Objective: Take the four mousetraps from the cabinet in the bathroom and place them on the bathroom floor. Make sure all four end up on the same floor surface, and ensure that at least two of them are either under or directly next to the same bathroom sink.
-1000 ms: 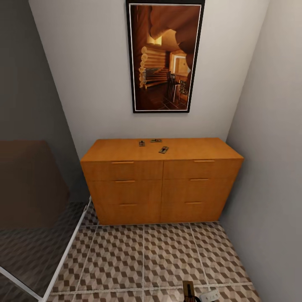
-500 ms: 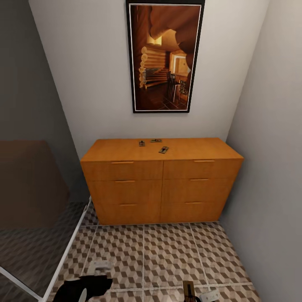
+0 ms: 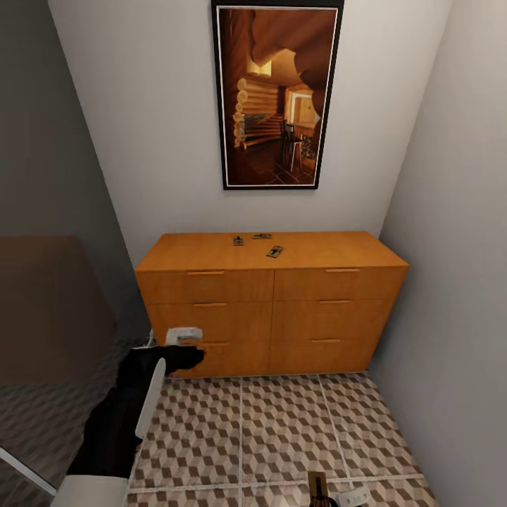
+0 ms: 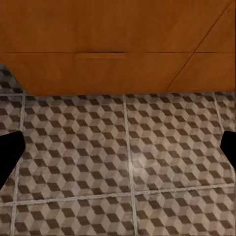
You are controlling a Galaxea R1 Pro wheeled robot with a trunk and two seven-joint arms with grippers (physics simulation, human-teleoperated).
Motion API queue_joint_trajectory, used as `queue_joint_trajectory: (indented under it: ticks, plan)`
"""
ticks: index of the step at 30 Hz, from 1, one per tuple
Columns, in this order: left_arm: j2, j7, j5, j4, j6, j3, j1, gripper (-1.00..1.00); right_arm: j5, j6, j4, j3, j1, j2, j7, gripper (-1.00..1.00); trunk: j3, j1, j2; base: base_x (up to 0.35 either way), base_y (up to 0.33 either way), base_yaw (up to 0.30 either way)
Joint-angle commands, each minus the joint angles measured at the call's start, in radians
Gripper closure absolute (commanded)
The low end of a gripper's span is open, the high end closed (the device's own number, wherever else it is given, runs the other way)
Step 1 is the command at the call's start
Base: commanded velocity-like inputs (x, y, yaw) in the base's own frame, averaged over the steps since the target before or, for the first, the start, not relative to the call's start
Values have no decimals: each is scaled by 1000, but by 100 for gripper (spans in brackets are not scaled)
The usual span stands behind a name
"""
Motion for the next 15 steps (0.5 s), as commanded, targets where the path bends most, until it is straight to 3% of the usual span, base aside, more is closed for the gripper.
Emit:
queue_joint_trajectory:
  ticks: [1, 6, 10, 15]
  plan:
    - [-5, 0, 0, 33, 7, 0, -56, -100, 1, -2, 0, -7, -1, 0, 6, 100, -1, 0, -1, 0, 0, 0]
    - [-26, 0, 0, 200, 10, 0, -246, -100, 1, -2, 0, -6, -1, 1, 6, 100, -1, 0, -1, 0, 0, 0]
    - [-36, 1, 1, 359, 10, 0, -440, -100, 1, -2, 0, -6, -1, 2, 6, 100, -1, 0, -1, 0, 0, 0]
    - [-40, 1, 4, 436, 9, 0, -571, -100, 0, -2, 0, -6, -1, 3, 6, 100, -1, 0, -1, 0, 0, 0]
